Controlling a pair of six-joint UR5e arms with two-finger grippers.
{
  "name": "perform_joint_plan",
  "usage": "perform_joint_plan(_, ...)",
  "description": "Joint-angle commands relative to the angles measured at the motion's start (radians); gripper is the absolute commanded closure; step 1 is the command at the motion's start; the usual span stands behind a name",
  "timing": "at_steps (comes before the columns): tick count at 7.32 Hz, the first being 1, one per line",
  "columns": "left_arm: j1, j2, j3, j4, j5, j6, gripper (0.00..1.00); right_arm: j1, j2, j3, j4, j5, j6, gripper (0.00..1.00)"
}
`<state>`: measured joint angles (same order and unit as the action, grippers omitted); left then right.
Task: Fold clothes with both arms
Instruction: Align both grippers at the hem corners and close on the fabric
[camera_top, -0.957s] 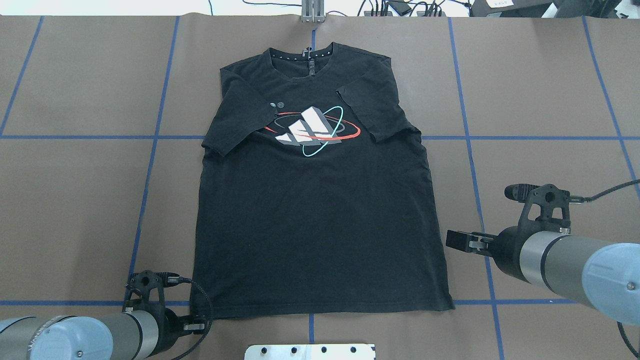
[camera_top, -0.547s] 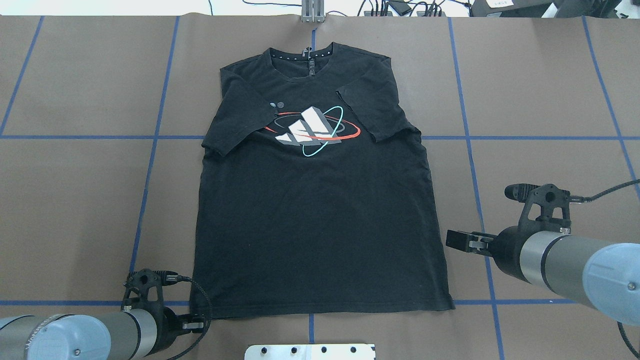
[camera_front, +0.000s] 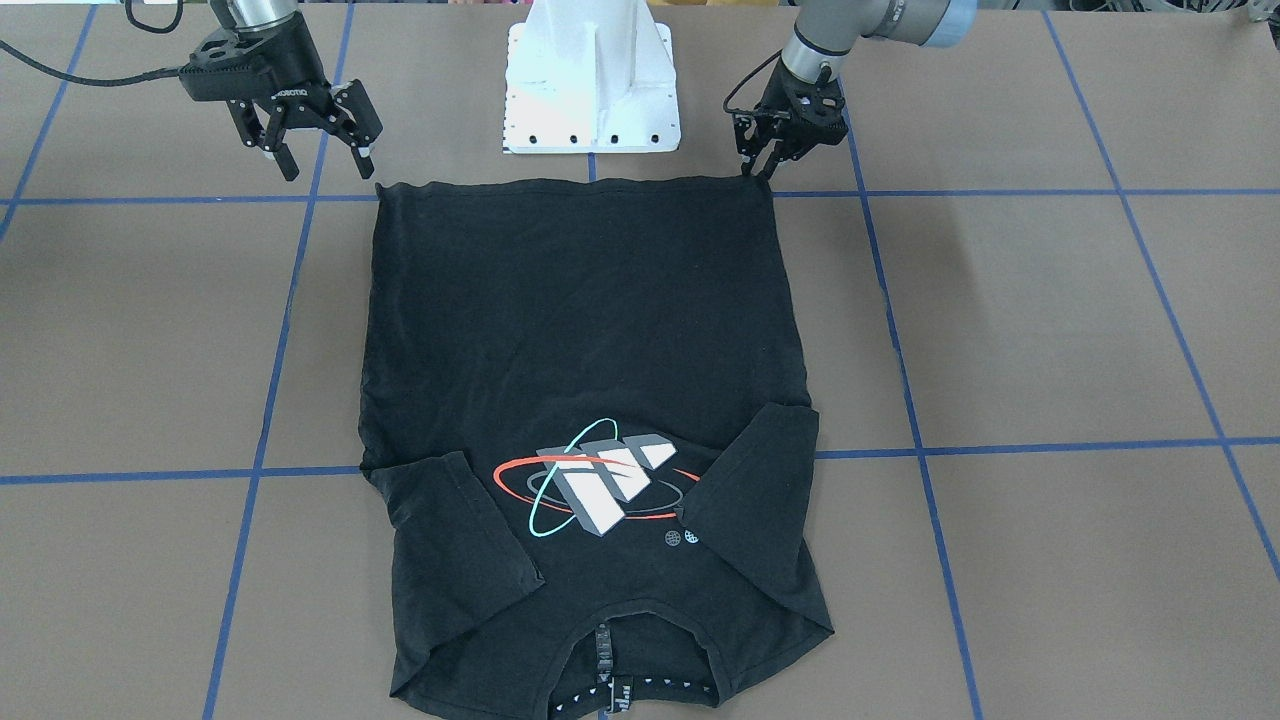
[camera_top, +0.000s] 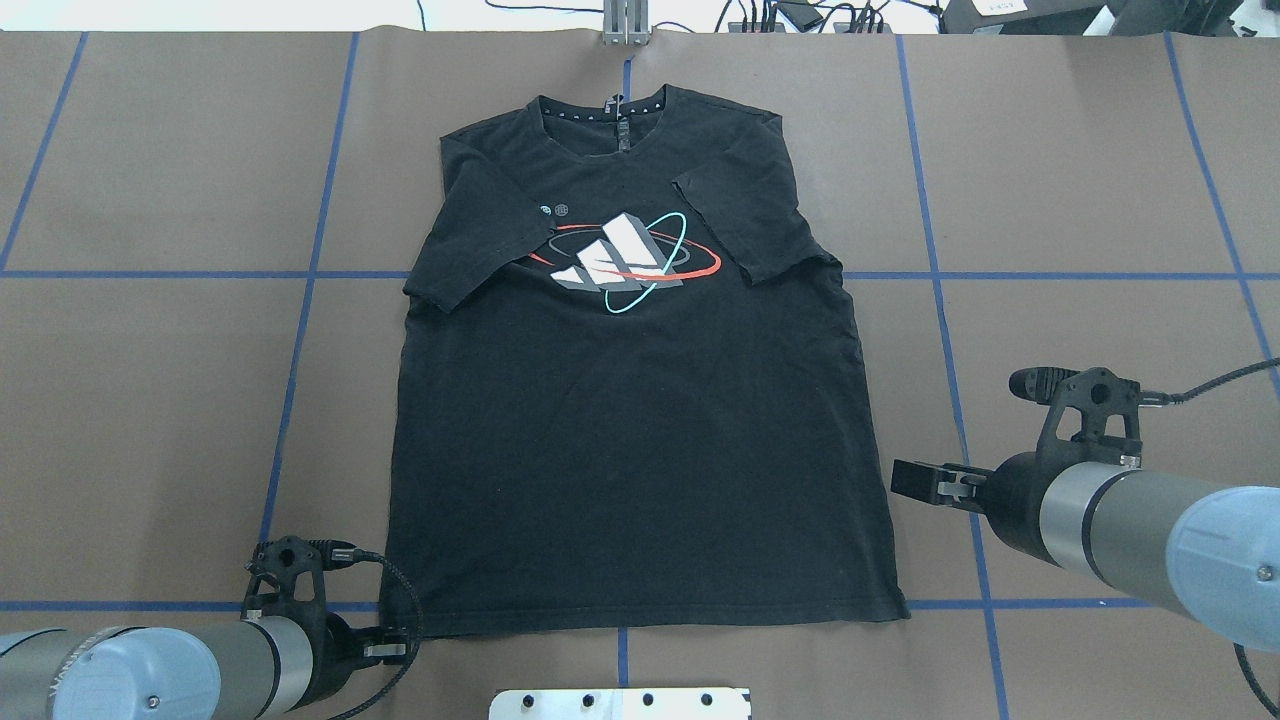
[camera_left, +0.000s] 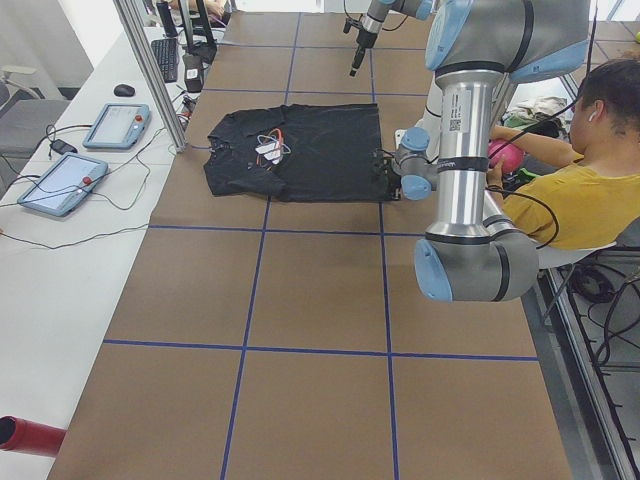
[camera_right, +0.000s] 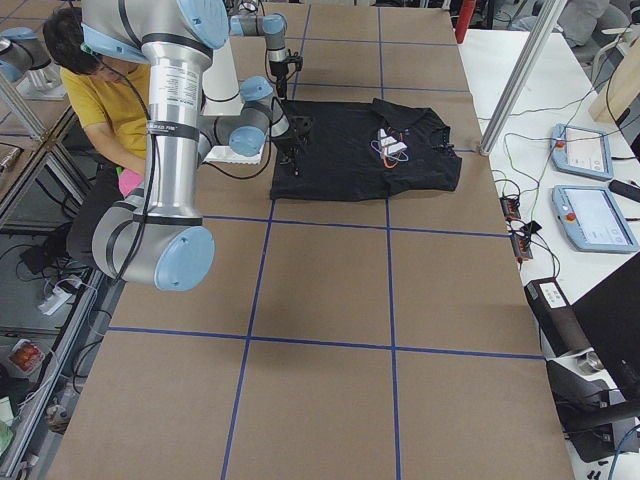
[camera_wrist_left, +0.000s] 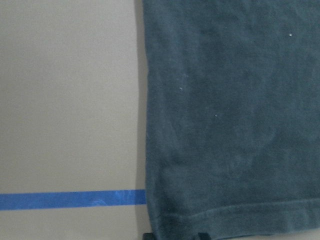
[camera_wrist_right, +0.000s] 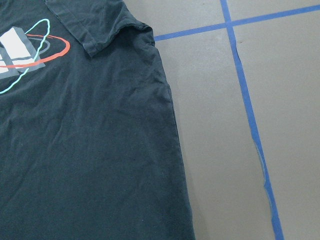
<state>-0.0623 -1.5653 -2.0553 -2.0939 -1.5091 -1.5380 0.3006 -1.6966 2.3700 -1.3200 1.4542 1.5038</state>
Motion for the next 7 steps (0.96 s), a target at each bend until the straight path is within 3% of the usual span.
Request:
perform_joint_plan(1, -0.004, -0.001, 0.003, 0.001, -0.003, 0.002, 0.63, 0.0, 0.0, 0.0, 0.001, 0.0, -0.001, 0.0)
perform_joint_plan(4, -0.005, 0.001, 0.003, 0.002, -0.005, 0.004, 0.64, -0.002, 0.002, 0.0, -0.001, 0.002, -0.001, 0.0)
perform_joint_plan(7, -0.007, 0.023, 0.0, 0.0, -0.005, 0.004, 0.93, -0.002, 0.003, 0.0, -0.001, 0.002, -0.001, 0.0)
